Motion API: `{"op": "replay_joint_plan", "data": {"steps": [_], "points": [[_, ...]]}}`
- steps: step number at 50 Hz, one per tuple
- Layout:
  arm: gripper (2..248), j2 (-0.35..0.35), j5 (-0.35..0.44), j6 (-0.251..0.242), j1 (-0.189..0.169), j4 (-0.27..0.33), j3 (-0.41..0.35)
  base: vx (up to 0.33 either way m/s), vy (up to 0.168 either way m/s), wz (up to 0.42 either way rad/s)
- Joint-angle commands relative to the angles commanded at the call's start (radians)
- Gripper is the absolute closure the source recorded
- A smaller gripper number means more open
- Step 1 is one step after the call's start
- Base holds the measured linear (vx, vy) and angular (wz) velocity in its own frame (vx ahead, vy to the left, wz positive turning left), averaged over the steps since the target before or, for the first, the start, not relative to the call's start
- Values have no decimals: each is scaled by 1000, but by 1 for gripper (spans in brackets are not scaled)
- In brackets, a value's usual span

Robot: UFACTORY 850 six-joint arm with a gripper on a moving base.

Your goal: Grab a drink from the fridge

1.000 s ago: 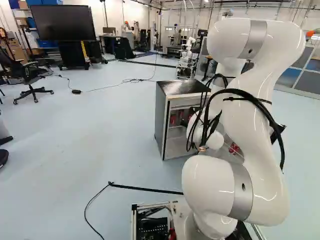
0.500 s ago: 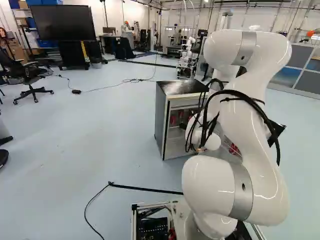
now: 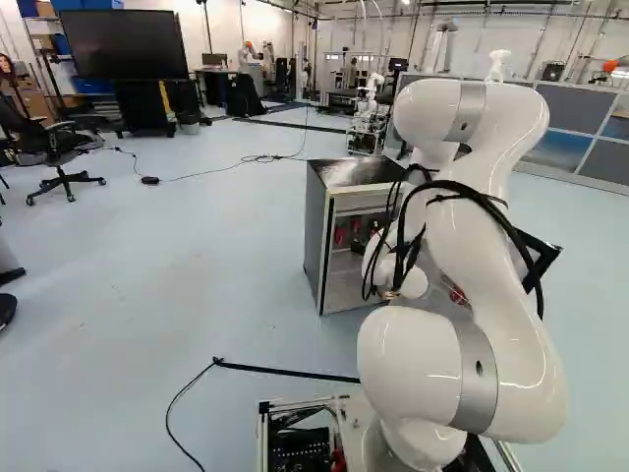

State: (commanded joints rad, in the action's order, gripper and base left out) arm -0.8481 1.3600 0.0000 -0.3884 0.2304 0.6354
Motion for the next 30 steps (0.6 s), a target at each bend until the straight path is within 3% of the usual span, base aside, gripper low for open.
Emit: {"op": "replay_joint_plan", "data": {"steps": [30], "points": [[3, -134, 59, 0, 15, 0, 121, 0, 0, 0]]}}
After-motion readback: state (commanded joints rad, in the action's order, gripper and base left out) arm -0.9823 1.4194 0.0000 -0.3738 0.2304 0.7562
